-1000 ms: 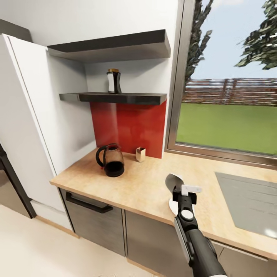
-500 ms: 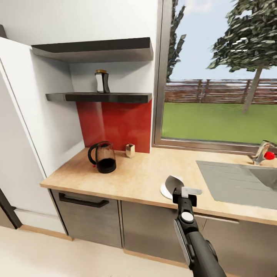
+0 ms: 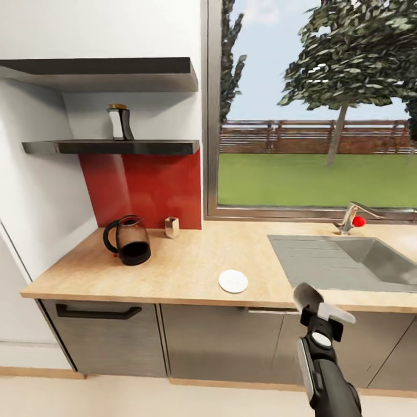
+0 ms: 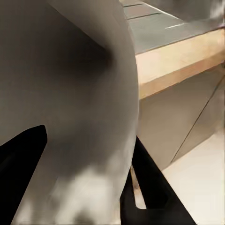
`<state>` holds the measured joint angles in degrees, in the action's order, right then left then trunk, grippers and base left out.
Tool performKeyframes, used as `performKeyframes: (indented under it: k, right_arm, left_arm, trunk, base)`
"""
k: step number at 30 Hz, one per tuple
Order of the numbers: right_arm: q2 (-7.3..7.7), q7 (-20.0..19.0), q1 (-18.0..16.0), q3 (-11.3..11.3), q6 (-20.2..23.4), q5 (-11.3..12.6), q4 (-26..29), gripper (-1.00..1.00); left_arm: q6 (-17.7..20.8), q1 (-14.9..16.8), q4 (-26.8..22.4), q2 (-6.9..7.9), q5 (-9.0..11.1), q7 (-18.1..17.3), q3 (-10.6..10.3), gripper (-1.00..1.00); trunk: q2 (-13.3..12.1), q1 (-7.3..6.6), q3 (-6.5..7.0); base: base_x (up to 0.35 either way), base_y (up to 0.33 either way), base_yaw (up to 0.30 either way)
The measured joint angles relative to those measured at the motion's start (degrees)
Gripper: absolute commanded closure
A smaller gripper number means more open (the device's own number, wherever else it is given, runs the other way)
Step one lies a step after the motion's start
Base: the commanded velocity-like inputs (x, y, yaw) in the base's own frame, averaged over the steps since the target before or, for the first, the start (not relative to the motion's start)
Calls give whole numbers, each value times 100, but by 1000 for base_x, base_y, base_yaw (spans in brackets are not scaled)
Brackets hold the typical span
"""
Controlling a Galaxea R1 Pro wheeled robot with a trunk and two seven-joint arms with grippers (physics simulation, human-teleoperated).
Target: Set up a coffee station on the kitchen countertop: keep the coffee maker on the countertop, move the bottle of coffee from the kitchen shelf to the counter next to the coffee maker, place a paper coffee filter on top of the coffee maker, put the saucer next to the coffee maker with the coffee cup on the saucer, and place the electric kettle next to the coffee maker.
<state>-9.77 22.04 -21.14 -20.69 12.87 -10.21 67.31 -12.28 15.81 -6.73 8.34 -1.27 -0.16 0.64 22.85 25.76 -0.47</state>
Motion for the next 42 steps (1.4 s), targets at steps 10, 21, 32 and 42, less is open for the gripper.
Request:
performKeyframes:
  k: [10,21,32,42]
  right_arm:
    - [25,-5,46,-1653,-5,-493,-1289,100]
    - [204,-52,44,-1650,-57,-2049,-5247,100]
    - [517,-1403,42,-1632,-944,-3127,-6327,100]
    - [517,-1489,42,-1618,-1186,-3203,-6321,100]
  left_arm:
    - [0,2,1,0,1,0,0,-100]
    - [0,1,1,-15,1,0,0,-100]
    - [2,0,1,-33,0,0,0,-100]
    - [10,1,-2,-49,-12,1,-1,-100]
  trunk:
    - [0,0,0]
    - [0,0,0]
    - [0,0,0]
    - [1,-1,0]
  base:
    - [0,0,-300]
    - [0,0,-300]
    - [0,0,-300]
    - [88,-121,-66]
